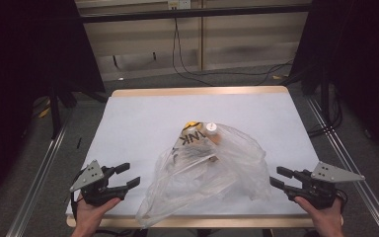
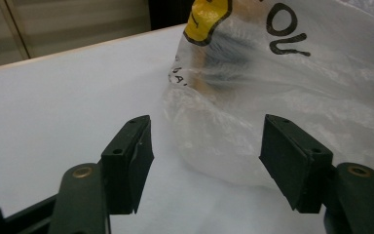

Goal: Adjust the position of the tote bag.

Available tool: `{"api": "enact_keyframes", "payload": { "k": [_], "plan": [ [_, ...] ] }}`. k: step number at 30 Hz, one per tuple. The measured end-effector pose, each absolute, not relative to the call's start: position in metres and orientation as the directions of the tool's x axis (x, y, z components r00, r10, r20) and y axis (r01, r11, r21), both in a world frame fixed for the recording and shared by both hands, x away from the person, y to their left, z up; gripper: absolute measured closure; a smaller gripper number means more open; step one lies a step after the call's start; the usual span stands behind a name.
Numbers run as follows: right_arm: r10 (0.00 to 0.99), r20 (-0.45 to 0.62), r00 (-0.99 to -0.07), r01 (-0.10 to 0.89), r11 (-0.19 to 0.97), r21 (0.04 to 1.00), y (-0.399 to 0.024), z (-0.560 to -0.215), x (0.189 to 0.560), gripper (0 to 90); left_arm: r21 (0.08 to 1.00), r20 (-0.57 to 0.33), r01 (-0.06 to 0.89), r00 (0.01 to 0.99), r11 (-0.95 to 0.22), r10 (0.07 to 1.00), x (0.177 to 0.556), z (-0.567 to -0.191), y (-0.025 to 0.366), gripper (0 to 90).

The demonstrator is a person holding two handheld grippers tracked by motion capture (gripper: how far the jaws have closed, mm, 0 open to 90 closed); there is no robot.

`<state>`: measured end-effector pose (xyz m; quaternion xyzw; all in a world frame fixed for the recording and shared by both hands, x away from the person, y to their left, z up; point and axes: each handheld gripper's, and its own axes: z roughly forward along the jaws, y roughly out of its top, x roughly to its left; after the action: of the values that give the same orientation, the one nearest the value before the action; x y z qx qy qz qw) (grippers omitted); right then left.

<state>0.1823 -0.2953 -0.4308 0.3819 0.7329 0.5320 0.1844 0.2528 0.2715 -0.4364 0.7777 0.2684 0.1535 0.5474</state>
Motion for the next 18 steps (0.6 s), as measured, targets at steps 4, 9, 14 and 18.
{"api": "enact_keyframes", "payload": {
  "k": [4,9,14,18],
  "plan": [
    [0.729,0.140,-0.670,0.366,0.160,0.917,-0.289,-0.430,0.180,60.9,0.935,-0.084,0.255,0.834,-0.247,0.545,0.251,-0.434,0.267,41.8],
    [0.703,0.143,-0.696,0.362,0.172,0.916,-0.284,-0.428,0.178,68.7,0.938,-0.084,0.250,0.836,-0.240,0.543,0.246,-0.428,0.267,44.4],
    [0.687,0.140,-0.713,0.368,0.197,0.909,-0.279,-0.427,0.174,72.9,0.942,-0.078,0.235,0.850,-0.241,0.521,0.236,-0.423,0.264,45.8],
    [0.668,0.144,-0.730,0.370,0.210,0.905,-0.274,-0.428,0.174,72.9,0.941,-0.086,0.236,0.860,-0.243,0.503,0.228,-0.422,0.261,46.0]
  ]
}}
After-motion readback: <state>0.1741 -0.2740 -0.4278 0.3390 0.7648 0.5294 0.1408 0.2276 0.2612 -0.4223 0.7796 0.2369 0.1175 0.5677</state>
